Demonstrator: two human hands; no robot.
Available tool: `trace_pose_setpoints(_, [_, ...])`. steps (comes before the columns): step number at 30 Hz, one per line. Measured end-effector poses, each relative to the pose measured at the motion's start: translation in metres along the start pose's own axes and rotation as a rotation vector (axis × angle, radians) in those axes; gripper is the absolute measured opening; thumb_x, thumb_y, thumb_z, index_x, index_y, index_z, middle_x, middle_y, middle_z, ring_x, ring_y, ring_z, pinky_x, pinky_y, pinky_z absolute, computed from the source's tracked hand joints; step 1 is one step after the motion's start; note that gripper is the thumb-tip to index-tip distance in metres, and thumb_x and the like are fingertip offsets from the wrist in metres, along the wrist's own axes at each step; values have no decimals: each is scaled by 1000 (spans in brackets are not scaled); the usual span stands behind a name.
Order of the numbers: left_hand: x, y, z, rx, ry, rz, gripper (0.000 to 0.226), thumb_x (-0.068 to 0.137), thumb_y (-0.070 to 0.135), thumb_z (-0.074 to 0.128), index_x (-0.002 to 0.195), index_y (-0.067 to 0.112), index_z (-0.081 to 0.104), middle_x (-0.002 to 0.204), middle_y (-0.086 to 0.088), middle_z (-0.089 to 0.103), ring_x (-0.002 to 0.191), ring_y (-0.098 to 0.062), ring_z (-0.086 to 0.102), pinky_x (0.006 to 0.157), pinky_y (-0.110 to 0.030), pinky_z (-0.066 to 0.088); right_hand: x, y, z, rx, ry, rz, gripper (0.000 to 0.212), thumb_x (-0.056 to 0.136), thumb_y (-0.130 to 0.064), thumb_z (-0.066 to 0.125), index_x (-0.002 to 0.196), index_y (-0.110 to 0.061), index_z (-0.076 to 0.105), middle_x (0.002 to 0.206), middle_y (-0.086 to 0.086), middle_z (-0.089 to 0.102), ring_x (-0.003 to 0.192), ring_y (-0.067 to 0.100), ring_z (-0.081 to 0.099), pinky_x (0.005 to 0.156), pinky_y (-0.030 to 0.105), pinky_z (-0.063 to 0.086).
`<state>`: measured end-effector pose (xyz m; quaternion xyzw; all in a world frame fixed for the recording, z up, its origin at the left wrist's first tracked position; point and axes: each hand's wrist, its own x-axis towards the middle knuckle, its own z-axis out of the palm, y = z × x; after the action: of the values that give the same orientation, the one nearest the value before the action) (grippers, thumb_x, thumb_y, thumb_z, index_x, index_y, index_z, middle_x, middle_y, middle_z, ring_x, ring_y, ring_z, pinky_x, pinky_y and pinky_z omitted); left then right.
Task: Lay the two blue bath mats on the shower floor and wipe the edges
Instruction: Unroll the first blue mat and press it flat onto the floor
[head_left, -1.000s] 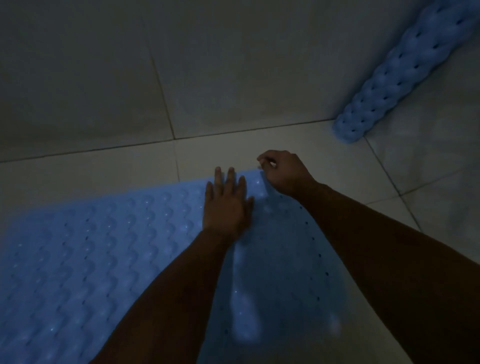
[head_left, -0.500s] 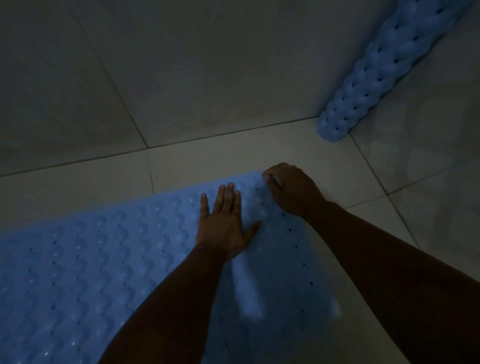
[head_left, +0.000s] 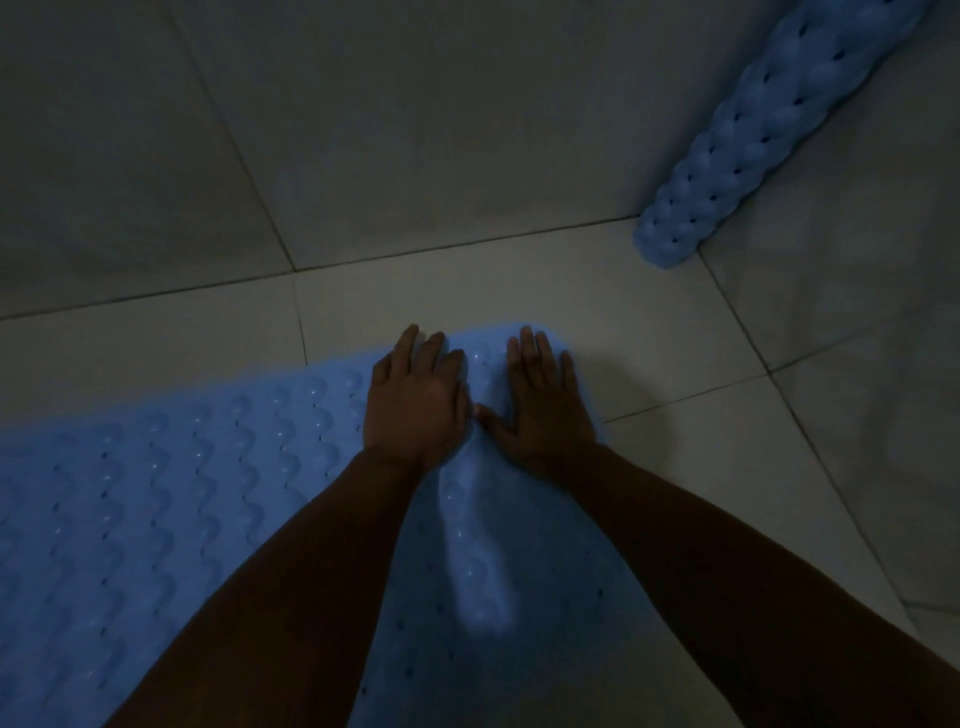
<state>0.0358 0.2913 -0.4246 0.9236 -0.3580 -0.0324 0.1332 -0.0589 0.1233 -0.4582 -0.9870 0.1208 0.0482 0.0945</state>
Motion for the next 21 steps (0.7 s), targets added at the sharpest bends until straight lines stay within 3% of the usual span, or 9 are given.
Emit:
trace_pose_setpoints(4, [-2, 2, 8, -50, -2, -5, 53, 96, 40, 34, 135, 14, 59, 151, -13, 49, 149, -37, 31, 108, -54, 39, -2, 1, 7, 7, 106, 2, 92, 96, -72, 22, 159, -5, 15, 168, 14, 9, 156, 26, 3, 124, 55, 7])
trace_pose_setpoints(8, [-4, -3, 15, -127, 15, -31, 49, 99, 36, 38, 136, 12, 60, 153, -13, 48, 150, -36, 29, 108, -56, 43, 0, 3, 10, -4, 102, -5, 98, 93, -76, 19, 159, -5, 11, 169, 12, 4, 156, 26, -2, 125, 55, 6])
trace_pose_setpoints(11, [-9, -8, 16, -128, 24, -40, 49, 100, 37, 38, 136, 13, 61, 152, -12, 49, 149, -36, 30, 105, -55, 45, 2, 3, 4, 0, 18, 0, 104, 88, -82, 17, 160, -8, 1, 169, 10, -6, 156, 25, -11, 125, 52, -3])
trace_pose_setpoints(15, [-19, -14, 1, -93, 46, -10, 54, 97, 40, 31, 133, 14, 63, 150, -12, 51, 148, -37, 31, 102, -55, 44, 16, 7, -18, 132, -252, 52, 96, 94, -74, 28, 160, -13, -4, 168, 6, -14, 155, 22, -13, 124, 50, -8])
trace_pose_setpoints(17, [-18, -18, -8, -90, 66, 2, 56, 96, 40, 31, 133, 12, 63, 150, -13, 51, 148, -38, 32, 102, -55, 44, 32, 13, -40, 251, -363, 121, 80, 101, -59, 40, 160, -13, 13, 169, 6, 1, 156, 22, 2, 125, 42, 3])
trace_pose_setpoints(19, [-15, -22, -18, -82, 90, 5, 54, 96, 39, 33, 132, 11, 62, 149, -14, 52, 148, -39, 33, 102, -56, 45, 40, 17, -60, 389, -236, 200, 61, 101, -50, 49, 148, -13, 47, 159, 8, 39, 147, 23, 35, 118, 33, 26])
trace_pose_setpoints(21, [-16, -23, -26, -64, 104, 9, 50, 96, 38, 38, 131, 11, 62, 147, -15, 53, 147, -39, 34, 101, -57, 46, 31, 14, -67, 425, -36, 223, 49, 100, -44, 52, 138, -14, 60, 145, 7, 57, 136, 23, 51, 112, 31, 37])
